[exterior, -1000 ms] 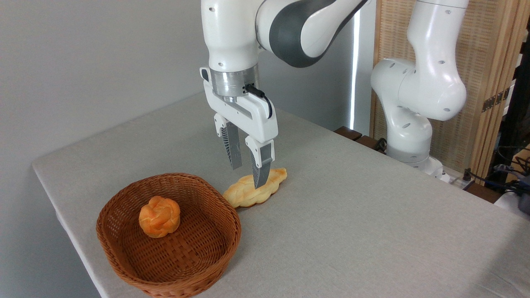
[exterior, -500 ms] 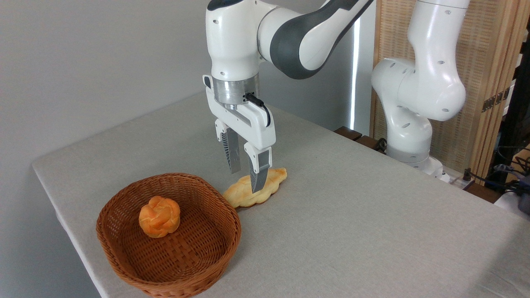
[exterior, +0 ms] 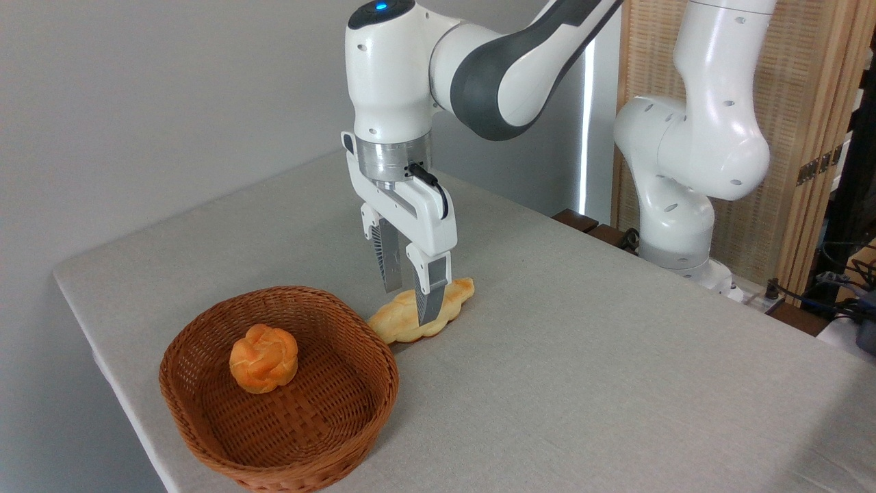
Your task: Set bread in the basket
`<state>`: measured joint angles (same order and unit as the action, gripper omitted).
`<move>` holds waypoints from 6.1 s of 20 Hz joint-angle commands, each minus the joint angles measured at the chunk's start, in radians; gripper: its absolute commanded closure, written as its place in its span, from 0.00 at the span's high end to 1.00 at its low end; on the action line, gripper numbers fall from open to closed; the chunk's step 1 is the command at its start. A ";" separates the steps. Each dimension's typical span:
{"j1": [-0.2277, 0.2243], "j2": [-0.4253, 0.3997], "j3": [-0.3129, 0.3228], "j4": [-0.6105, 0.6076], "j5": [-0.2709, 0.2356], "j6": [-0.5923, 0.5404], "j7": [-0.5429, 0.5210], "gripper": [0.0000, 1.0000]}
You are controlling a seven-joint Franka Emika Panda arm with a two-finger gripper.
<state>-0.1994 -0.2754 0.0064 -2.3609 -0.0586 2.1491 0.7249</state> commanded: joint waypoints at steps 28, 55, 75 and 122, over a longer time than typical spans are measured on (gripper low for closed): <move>-0.081 -0.019 0.006 -0.097 -0.015 0.017 0.050 0.94; -0.080 -0.027 0.017 -0.032 0.005 -0.098 0.093 0.30; -0.074 0.229 0.216 0.568 -0.081 -0.251 0.306 0.34; -0.071 0.203 0.167 0.617 0.009 -0.439 -0.197 1.00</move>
<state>-0.2701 -0.0745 0.1841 -1.7580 -0.0421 1.7639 0.6005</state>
